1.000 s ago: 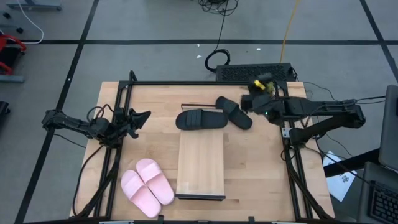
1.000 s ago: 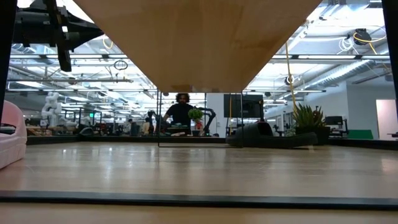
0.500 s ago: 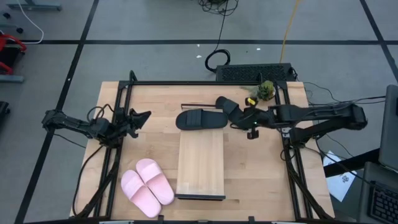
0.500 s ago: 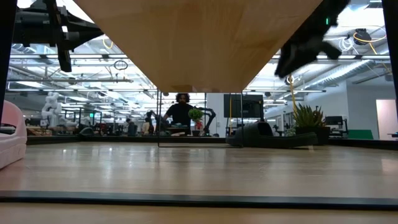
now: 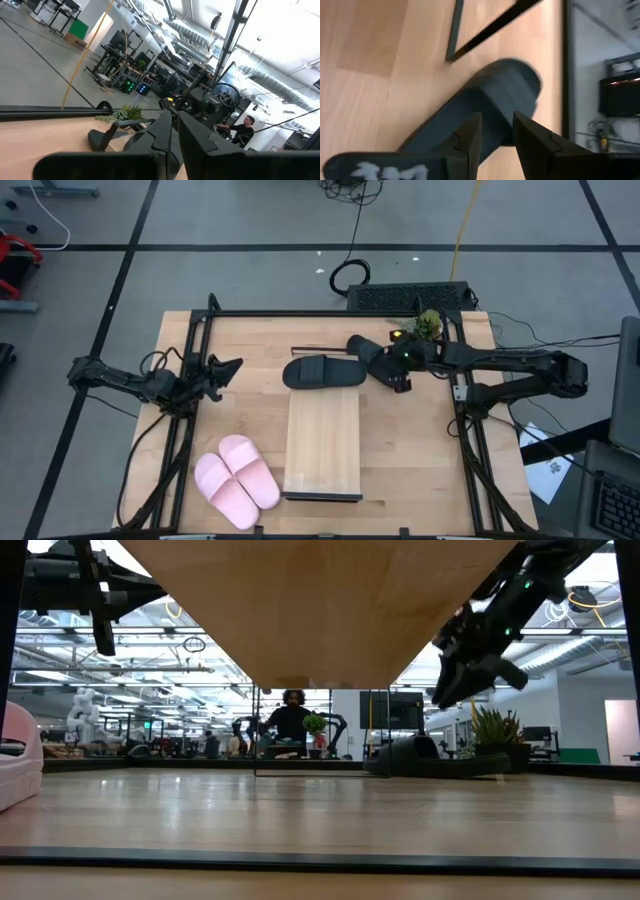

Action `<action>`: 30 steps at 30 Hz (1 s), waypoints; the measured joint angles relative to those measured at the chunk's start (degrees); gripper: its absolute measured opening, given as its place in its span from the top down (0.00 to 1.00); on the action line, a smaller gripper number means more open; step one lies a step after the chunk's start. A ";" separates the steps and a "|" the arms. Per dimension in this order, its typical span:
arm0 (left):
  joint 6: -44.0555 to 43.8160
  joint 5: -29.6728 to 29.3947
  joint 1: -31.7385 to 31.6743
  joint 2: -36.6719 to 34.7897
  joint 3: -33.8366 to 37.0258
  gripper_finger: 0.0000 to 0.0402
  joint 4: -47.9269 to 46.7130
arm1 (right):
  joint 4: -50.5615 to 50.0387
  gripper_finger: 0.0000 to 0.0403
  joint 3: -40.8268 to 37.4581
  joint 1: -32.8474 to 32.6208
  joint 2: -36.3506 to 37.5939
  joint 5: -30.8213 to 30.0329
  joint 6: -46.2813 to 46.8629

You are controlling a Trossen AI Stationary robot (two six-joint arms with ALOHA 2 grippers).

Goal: Pick and place slides into the shelf
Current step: Put the black slide on the shelf

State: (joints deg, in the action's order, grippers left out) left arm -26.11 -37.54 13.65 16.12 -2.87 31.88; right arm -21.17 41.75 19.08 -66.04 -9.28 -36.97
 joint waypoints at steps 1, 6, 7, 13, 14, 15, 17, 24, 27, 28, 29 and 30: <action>0.04 -0.02 0.00 0.00 0.00 0.92 0.02 | -0.18 0.75 -0.11 0.73 -0.74 0.24 -1.10; 0.02 -1.20 0.00 0.00 0.00 0.92 0.07 | 2.89 0.75 -0.03 3.12 -5.82 -0.02 -7.29; 0.03 -1.46 0.00 0.00 0.00 0.92 0.06 | 3.52 0.75 -0.12 3.41 -6.99 -0.98 -8.37; 0.12 -1.56 -0.02 0.00 0.00 0.92 0.00 | 9.99 0.75 -0.06 5.00 -12.45 -2.95 -13.28; 0.11 -1.57 -0.02 0.00 0.00 0.92 -0.01 | 10.79 0.75 -0.06 5.28 -13.06 -2.97 -13.55; 0.11 -1.57 -0.02 0.00 0.00 0.92 -0.02 | 11.79 0.75 -0.08 5.51 -13.47 -2.97 -13.69; 0.33 -1.59 -0.02 0.00 0.00 0.92 -0.02 | 13.69 0.75 -0.04 6.07 -14.08 -2.79 -13.78; 0.51 -1.86 -0.02 0.00 0.00 0.92 -0.13 | 15.02 0.75 -0.02 8.25 -17.10 -2.62 -14.77; 0.52 -2.43 -0.07 0.00 0.00 0.92 -0.22 | 15.96 0.75 -0.02 8.32 -17.60 -2.59 -14.73; 0.52 -2.64 -0.07 0.00 0.00 0.92 -0.26 | 16.65 0.75 -0.02 8.32 -17.58 -2.63 -14.75; 0.52 -2.66 -0.07 0.00 0.00 0.92 -0.24 | 17.32 0.75 -0.02 8.33 -17.59 -2.64 -14.73; 0.50 -2.94 -0.07 0.00 0.00 0.92 -0.28 | 17.65 0.75 -0.02 8.35 -17.66 -2.67 -14.73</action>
State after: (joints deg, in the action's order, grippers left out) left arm -25.61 -40.48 13.58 16.12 -2.87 31.60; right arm -3.51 41.74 27.43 -83.69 -11.95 -51.70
